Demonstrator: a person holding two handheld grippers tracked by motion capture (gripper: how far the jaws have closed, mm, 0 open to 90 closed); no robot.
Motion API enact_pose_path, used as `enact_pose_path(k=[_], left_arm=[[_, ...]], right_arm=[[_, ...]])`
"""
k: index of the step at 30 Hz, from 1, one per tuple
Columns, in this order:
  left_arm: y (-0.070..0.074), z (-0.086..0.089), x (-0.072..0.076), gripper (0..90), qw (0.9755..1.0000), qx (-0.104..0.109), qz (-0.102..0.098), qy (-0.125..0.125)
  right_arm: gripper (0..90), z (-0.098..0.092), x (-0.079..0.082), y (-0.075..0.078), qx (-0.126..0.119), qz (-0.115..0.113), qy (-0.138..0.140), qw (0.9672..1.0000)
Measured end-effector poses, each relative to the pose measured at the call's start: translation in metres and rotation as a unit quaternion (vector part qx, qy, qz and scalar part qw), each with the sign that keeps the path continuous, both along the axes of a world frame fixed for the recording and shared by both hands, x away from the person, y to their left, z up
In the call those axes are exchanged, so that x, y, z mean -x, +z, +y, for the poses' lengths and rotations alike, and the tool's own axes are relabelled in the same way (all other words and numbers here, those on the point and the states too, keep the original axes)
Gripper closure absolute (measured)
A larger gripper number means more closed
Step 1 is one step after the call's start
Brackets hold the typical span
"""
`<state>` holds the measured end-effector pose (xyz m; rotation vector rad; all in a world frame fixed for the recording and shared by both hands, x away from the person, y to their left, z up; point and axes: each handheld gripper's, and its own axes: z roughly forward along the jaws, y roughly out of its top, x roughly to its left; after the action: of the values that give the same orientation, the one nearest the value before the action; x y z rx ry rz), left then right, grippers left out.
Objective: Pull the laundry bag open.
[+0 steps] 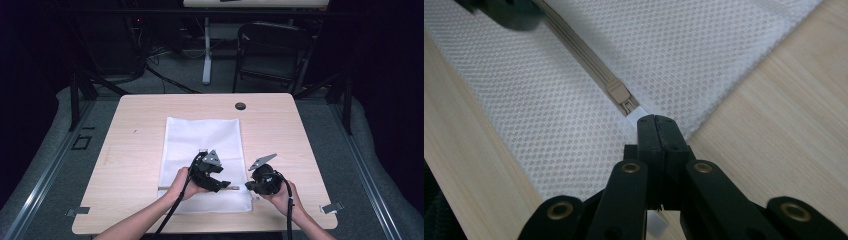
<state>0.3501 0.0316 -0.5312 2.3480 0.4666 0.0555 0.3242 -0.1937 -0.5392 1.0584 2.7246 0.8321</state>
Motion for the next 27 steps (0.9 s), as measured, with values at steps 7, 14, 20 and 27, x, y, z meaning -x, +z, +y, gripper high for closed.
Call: enact_pose_path(k=[7, 14, 20, 27], left_arm=[[-0.017, -0.015, 0.000, 50.1, 0.9992, -0.024, 0.018, -0.025], [-0.031, -0.026, 0.000, 60.0, 0.9986, -0.039, 0.011, -0.034], [-0.035, -0.028, -0.002, 63.4, 0.9984, -0.034, 0.007, -0.045], [-0.039, -0.033, -0.002, 68.0, 0.9976, -0.034, -0.004, -0.061]], right_arm=[[90.0, 0.011, -0.006, -0.010, 0.012, 0.004, 0.007, 0.9999], [90.0, 0.010, -0.007, -0.014, 0.015, 0.004, 0.007, 0.9999], [90.0, 0.007, -0.009, -0.019, 0.010, 0.018, 0.002, 0.9998], [90.0, 0.005, -0.010, -0.021, -0.008, 0.026, -0.008, 0.9996]])
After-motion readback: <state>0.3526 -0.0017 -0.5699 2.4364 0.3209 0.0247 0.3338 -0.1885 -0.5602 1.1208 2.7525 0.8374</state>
